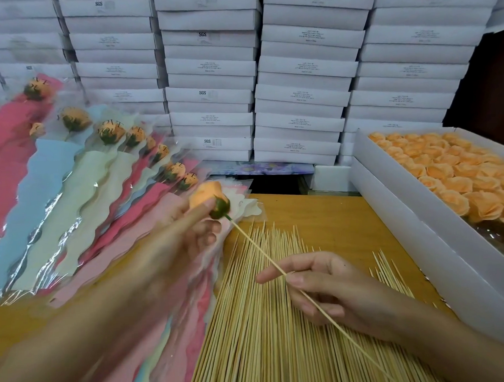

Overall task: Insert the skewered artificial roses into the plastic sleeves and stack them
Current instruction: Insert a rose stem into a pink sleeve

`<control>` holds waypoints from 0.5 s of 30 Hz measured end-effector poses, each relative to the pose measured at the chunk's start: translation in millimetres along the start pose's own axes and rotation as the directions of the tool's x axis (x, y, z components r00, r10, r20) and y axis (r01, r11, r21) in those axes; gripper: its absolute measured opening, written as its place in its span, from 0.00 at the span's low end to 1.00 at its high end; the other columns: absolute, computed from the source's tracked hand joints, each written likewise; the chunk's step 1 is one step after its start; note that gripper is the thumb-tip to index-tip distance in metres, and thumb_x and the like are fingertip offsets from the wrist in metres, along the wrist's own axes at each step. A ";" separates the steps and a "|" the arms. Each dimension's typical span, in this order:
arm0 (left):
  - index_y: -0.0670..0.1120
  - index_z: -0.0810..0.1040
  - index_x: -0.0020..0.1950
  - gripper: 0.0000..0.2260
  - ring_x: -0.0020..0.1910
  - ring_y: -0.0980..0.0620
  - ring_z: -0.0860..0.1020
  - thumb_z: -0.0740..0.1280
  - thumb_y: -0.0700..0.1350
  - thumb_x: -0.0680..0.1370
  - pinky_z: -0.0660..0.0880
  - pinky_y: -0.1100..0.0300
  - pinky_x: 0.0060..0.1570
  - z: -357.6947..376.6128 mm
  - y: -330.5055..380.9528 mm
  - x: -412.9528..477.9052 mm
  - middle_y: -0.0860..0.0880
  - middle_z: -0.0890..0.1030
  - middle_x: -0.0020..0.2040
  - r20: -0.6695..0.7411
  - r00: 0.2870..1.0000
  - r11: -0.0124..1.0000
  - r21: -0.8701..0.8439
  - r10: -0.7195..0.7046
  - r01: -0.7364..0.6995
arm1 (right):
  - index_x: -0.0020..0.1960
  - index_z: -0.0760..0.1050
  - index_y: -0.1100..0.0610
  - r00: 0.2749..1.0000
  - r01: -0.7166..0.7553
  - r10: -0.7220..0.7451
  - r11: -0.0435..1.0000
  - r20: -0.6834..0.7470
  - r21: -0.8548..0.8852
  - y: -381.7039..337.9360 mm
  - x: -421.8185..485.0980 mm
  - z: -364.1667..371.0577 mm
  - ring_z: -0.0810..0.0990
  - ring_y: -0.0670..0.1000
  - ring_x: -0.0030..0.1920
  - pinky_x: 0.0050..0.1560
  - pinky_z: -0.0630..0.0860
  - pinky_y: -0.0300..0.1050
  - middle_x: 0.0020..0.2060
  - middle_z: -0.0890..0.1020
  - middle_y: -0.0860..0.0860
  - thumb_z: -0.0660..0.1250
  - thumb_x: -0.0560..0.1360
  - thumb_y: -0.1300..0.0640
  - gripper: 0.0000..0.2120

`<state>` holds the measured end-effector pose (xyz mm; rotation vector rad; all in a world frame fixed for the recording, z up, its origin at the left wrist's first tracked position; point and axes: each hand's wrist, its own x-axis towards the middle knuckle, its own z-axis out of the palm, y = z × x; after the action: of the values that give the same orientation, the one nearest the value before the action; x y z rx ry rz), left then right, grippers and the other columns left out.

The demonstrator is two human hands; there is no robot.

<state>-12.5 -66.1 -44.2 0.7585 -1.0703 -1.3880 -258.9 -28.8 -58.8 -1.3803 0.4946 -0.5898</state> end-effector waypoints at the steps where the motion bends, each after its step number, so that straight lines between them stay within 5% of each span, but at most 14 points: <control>1: 0.43 0.77 0.56 0.14 0.34 0.56 0.78 0.71 0.45 0.73 0.77 0.67 0.33 -3.9 8.0 3.8 0.48 0.82 0.44 -0.033 0.999 1.000 -0.004 -0.013 0.013 | 0.61 0.79 0.57 1.000 0.000 0.000 1.000 0.007 0.001 -0.5 -0.1 -0.2 0.67 0.39 0.23 0.28 0.62 0.35 0.31 0.78 0.47 0.64 0.79 0.56 0.13; 8: 0.42 0.77 0.47 0.05 0.31 0.58 0.80 0.67 0.43 0.76 0.78 0.69 0.31 -30.2 42.8 20.9 0.49 0.81 0.35 -0.248 0.962 0.991 -0.101 -0.111 0.088 | 0.55 0.81 0.54 1.000 -0.013 0.013 1.000 -0.008 -0.011 0.2 1.3 -1.7 0.67 0.40 0.24 0.29 0.62 0.36 0.34 0.78 0.49 0.62 0.79 0.60 0.10; 12: 0.43 0.77 0.51 0.08 0.37 0.56 0.83 0.67 0.44 0.74 0.79 0.68 0.35 -37.3 51.4 24.8 0.48 0.83 0.40 -0.207 0.968 0.986 -0.124 -0.140 0.115 | 0.51 0.82 0.53 0.999 -0.023 0.022 0.998 -0.024 -0.055 0.4 0.5 -1.2 0.67 0.40 0.24 0.29 0.58 0.39 0.33 0.79 0.49 0.62 0.79 0.59 0.09; 15: 0.44 0.76 0.55 0.12 0.50 0.52 0.84 0.65 0.47 0.73 0.81 0.63 0.45 -41.4 55.5 25.6 0.45 0.85 0.51 -0.089 0.984 0.982 -0.118 -0.156 0.145 | 0.51 0.82 0.52 0.997 0.002 -0.007 0.998 -0.072 -0.062 0.5 0.6 -1.8 0.68 0.40 0.25 0.29 0.62 0.35 0.34 0.79 0.48 0.63 0.79 0.58 0.08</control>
<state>43.8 -93.5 -5.0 0.8310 -0.8661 -1.5093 -259.6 -30.5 -59.5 -1.4226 0.5715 -0.6340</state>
